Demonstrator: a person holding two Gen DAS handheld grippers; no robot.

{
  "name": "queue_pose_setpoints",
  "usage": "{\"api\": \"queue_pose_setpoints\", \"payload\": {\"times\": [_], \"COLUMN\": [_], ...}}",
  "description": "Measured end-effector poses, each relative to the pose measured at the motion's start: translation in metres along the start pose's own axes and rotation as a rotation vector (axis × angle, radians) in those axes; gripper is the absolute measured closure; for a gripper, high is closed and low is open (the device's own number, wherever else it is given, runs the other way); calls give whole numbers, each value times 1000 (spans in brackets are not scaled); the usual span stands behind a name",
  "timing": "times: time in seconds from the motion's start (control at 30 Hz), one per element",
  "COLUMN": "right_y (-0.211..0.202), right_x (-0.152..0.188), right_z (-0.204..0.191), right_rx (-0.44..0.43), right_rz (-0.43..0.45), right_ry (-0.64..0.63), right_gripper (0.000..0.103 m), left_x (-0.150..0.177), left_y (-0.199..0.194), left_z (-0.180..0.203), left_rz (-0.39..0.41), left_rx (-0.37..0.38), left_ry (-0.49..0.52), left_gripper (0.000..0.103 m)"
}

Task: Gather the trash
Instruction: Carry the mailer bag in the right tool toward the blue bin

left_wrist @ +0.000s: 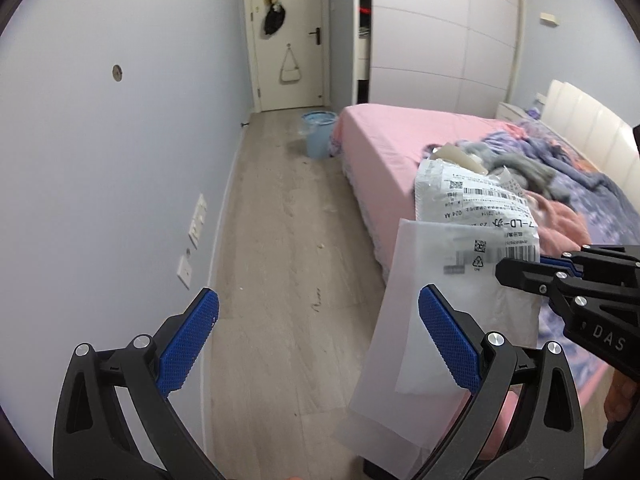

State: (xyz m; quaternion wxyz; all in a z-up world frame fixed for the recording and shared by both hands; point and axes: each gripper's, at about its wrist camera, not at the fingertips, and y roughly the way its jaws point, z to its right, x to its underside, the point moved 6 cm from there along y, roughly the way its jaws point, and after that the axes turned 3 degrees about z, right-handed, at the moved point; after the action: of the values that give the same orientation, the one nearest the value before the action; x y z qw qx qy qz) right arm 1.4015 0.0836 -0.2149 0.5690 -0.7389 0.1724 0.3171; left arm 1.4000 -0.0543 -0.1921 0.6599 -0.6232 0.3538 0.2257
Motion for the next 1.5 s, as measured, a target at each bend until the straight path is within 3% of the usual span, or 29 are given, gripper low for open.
{"api": "queue_pose_setpoints", "payload": {"times": [0.13, 0.37, 0.6, 0.73, 0.9, 1.23, 1.5], "right_y": [23, 75, 156, 192, 225, 308, 369], "right_x": [-44, -119, -191, -233, -284, -356, -455], "right_z": [16, 32, 32, 34, 41, 102, 169], "right_rx": [-30, -43, -25, 0, 36, 51, 12], "right_rz": [-3, -1, -7, -19, 6, -22, 0], "right_ry": [-32, -81, -55, -2, 18, 70, 33], "right_gripper": [95, 95, 95, 95, 95, 95, 95], "left_x": [-49, -101, -153, -195, -246, -344, -456], "left_y": [37, 94, 179, 229, 279, 406, 509], "left_z": [-11, -40, -105, -144, -167, -162, -142], "left_rz": [-8, -14, 4, -13, -7, -21, -3], "left_rx": [-24, -53, -48, -30, -2, 66, 34], "left_ry": [-37, -69, -99, -74, 3, 4, 27], "left_gripper": [6, 6, 6, 6, 6, 6, 6]}}
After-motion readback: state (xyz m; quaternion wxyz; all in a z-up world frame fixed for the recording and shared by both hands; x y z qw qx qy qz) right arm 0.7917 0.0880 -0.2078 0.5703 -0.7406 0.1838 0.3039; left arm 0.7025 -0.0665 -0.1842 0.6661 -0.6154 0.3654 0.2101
